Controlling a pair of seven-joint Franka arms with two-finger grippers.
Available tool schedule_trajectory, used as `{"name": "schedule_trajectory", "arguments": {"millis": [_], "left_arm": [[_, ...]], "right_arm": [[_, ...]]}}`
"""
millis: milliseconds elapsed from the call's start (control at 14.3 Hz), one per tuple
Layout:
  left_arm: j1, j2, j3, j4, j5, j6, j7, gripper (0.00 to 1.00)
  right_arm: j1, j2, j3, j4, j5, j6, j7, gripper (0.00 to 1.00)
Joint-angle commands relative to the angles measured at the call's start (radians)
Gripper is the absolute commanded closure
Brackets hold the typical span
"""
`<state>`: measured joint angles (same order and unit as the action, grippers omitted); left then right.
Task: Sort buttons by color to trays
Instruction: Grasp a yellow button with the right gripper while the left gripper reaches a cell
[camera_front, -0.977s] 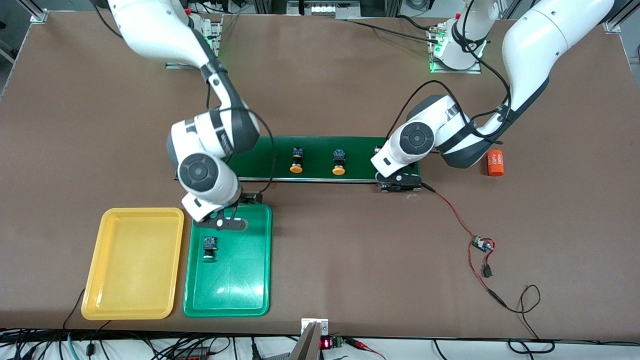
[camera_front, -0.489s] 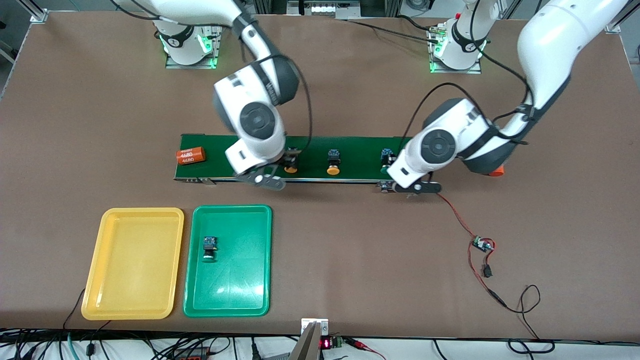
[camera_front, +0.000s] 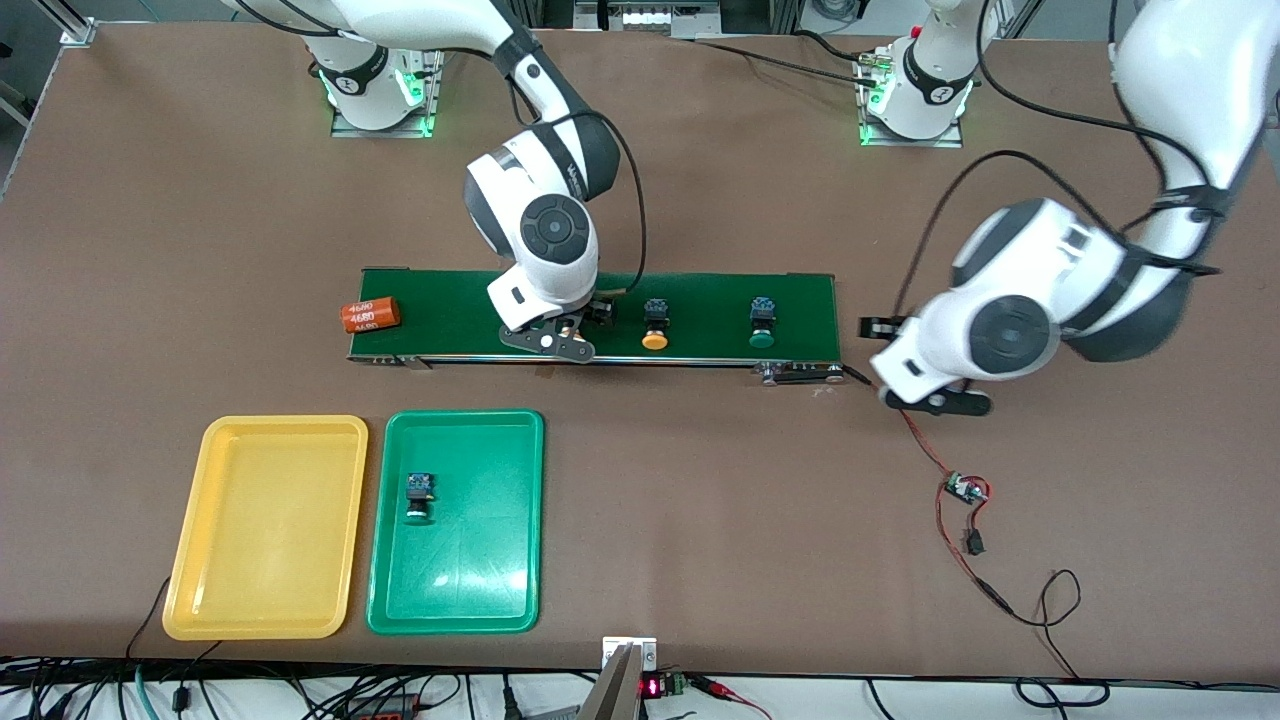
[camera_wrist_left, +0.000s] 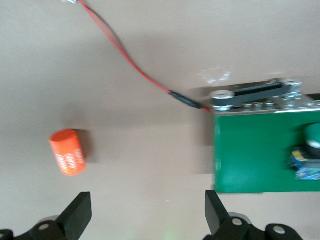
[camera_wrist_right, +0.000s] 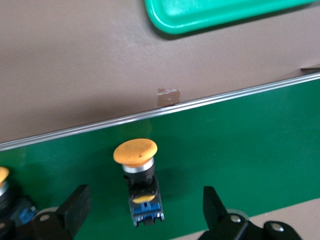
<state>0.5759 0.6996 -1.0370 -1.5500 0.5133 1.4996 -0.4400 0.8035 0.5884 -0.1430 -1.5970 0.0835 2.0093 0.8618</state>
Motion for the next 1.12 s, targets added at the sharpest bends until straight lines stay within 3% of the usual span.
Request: {"name": "schedule_trajectory", "arguments": {"millis": [0, 70, 209, 279, 349, 419, 558, 628, 768, 907, 1047], "left_arm": [[0.087, -0.005, -0.005, 0.005, 0.008, -0.013, 0.112, 0.00], [0.104, -0.005, -0.005, 0.005, 0.016, -0.013, 0.113, 0.00], [0.096, -0.034, 0.020, 0.007, 0.024, -0.002, 0.142, 0.00], [0.046, -0.084, 0.084, -0.013, 0.024, 0.013, 0.191, 0.00], [0.004, -0.109, 0.153, -0.012, 0.004, 0.011, 0.228, 0.00], [-0.025, -0.152, 0.222, -0.013, -0.047, 0.024, 0.286, 0.00], [-0.086, -0.198, 0.377, -0.027, -0.163, 0.065, 0.384, 0.00], [-0.126, -0.225, 0.467, -0.062, -0.214, 0.094, 0.432, 0.00], [-0.188, -0.323, 0.616, -0.225, -0.278, 0.235, 0.507, 0.00], [-0.232, -0.420, 0.704, -0.423, -0.283, 0.420, 0.530, 0.00], [-0.251, -0.457, 0.770, -0.572, -0.285, 0.600, 0.579, 0.00]], "right_arm": [[0.000, 0.004, 0.000, -0.024, 0.030, 0.031, 0.006, 0.00], [0.000, 0.010, 0.000, -0.027, 0.030, 0.037, 0.006, 0.00], [0.000, 0.022, 0.000, -0.029, 0.032, 0.040, 0.003, 0.18], [0.000, 0.021, 0.000, -0.043, 0.032, 0.040, 0.005, 0.29], [0.002, 0.016, 0.000, -0.056, 0.032, 0.039, 0.008, 0.57], [0.000, 0.016, 0.000, -0.061, 0.033, 0.031, 0.008, 0.72], [-0.007, 0.010, -0.003, -0.061, 0.035, 0.022, 0.009, 0.89], [-0.010, 0.004, -0.007, -0.055, 0.035, 0.011, 0.008, 0.93], [-0.029, -0.018, -0.029, -0.032, 0.029, -0.010, -0.018, 0.97], [-0.072, -0.032, -0.065, 0.038, 0.030, -0.094, -0.050, 0.97], [-0.151, -0.032, -0.076, 0.098, 0.019, -0.122, -0.072, 0.98]]}}
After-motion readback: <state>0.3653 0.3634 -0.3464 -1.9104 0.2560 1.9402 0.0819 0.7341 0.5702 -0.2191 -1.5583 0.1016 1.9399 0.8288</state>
